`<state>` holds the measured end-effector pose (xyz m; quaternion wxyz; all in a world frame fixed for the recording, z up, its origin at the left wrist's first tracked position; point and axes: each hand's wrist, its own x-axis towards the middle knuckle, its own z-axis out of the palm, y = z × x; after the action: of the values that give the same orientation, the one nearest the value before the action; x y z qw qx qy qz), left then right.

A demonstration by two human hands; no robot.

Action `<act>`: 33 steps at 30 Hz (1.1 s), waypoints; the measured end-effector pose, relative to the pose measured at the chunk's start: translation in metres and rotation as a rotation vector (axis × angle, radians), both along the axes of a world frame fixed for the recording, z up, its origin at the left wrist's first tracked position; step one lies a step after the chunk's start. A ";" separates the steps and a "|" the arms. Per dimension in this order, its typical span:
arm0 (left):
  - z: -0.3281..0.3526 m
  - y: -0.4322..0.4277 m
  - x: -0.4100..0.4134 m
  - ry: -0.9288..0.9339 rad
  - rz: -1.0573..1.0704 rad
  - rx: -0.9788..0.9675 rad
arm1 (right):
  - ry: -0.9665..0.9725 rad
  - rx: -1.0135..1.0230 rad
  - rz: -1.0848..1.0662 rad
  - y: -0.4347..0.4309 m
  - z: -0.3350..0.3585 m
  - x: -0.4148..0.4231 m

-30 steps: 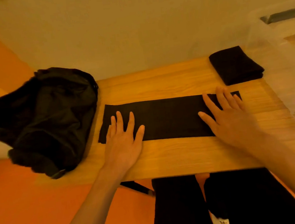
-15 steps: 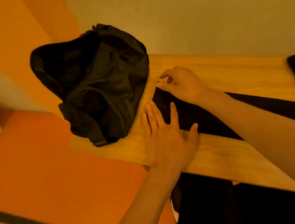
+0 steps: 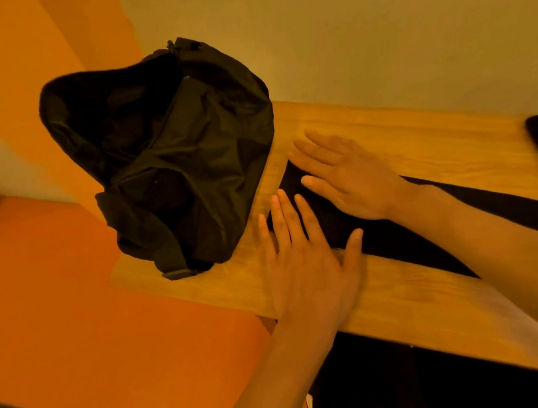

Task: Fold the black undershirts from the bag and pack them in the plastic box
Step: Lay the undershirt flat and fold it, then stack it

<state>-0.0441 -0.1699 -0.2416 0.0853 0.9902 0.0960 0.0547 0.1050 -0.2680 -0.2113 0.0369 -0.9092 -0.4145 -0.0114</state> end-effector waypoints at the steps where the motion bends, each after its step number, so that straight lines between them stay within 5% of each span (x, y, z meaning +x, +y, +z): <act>1: 0.000 0.000 0.000 0.021 0.000 0.008 | 0.057 -0.071 0.008 -0.005 -0.004 -0.003; 5: -0.002 -0.001 0.001 0.038 0.009 0.011 | 0.204 -0.123 -0.064 -0.001 -0.008 0.003; 12: 0.009 -0.003 0.006 -0.066 -0.071 -0.037 | 0.120 0.104 -0.198 -0.096 0.016 -0.044; 18: 0.020 -0.019 0.042 0.119 0.037 -0.051 | 0.271 -0.108 -0.244 -0.205 0.016 -0.087; 33: 0.014 -0.019 0.090 0.212 -0.046 0.156 | 0.212 -0.106 -0.387 -0.207 -0.004 -0.120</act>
<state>0.0463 -0.1892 -0.2278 -0.0012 0.9960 0.0771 -0.0450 -0.0149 -0.4755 -0.2152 0.0296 -0.9685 -0.2262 0.0993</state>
